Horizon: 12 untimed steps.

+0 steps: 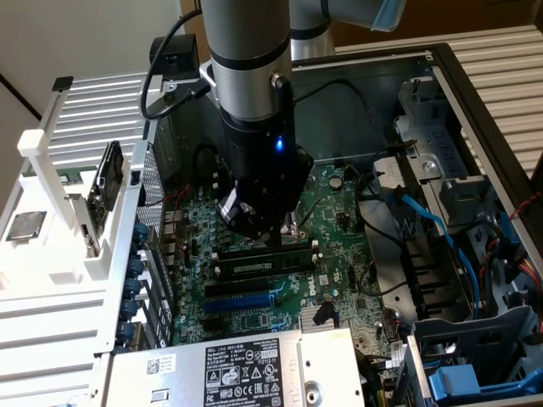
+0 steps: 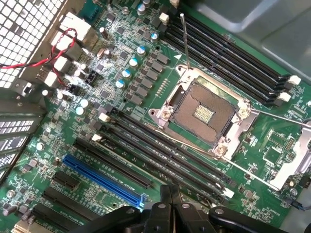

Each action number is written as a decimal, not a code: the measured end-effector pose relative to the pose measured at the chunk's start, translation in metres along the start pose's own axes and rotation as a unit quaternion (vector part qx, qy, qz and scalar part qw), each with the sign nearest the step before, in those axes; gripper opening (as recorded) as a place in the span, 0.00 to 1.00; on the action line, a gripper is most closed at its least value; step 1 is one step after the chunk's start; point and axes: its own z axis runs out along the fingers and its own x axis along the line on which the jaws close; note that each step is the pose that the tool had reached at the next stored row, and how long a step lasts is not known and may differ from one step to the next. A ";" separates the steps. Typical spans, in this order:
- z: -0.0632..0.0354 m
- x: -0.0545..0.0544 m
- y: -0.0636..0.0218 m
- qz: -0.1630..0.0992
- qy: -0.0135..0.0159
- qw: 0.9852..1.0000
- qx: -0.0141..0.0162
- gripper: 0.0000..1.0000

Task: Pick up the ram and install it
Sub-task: 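Press down the ram until it locks into place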

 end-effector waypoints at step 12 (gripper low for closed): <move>0.0002 0.000 0.0001 0.082 0.001 0.997 0.004 0.11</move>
